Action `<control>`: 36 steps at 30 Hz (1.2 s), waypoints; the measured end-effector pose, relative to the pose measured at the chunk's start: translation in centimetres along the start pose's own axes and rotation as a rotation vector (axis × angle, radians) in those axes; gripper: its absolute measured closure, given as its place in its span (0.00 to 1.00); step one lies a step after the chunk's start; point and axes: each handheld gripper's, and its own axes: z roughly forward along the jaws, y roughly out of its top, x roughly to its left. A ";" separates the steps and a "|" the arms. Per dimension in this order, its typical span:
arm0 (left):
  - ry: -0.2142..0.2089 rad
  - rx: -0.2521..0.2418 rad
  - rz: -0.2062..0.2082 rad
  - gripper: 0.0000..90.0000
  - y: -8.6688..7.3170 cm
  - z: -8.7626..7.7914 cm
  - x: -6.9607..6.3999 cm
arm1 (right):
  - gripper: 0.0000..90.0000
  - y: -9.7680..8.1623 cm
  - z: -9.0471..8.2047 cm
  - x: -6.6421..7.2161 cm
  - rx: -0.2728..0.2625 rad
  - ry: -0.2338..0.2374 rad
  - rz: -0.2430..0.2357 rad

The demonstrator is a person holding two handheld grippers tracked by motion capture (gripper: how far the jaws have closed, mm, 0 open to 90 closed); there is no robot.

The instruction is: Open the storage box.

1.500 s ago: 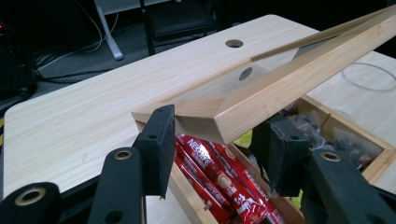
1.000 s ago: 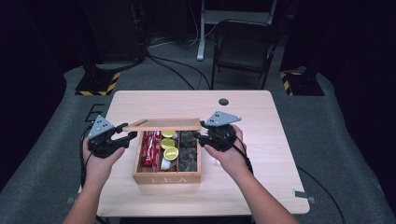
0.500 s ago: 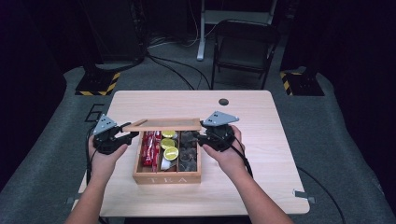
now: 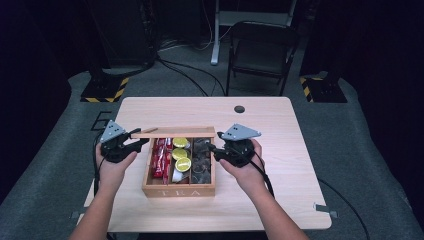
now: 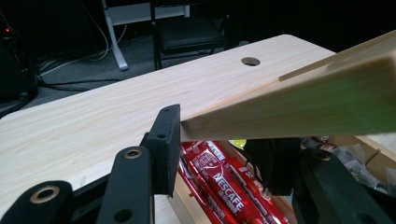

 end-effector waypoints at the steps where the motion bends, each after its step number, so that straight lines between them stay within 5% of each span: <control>1: -0.002 0.003 -0.002 0.62 0.0 0.0 0.0 | 0.53 -0.3 -0.1 0.0 0.001 -0.007 0.006; 12: -0.005 -0.003 -0.018 0.62 0.3 0.3 0.3 | 0.55 -3.2 -0.3 0.1 0.020 0.000 0.051; 36: -0.003 -0.011 -0.039 0.61 0.4 0.6 0.5 | 0.56 -5.9 3.8 2.9 0.083 0.057 0.056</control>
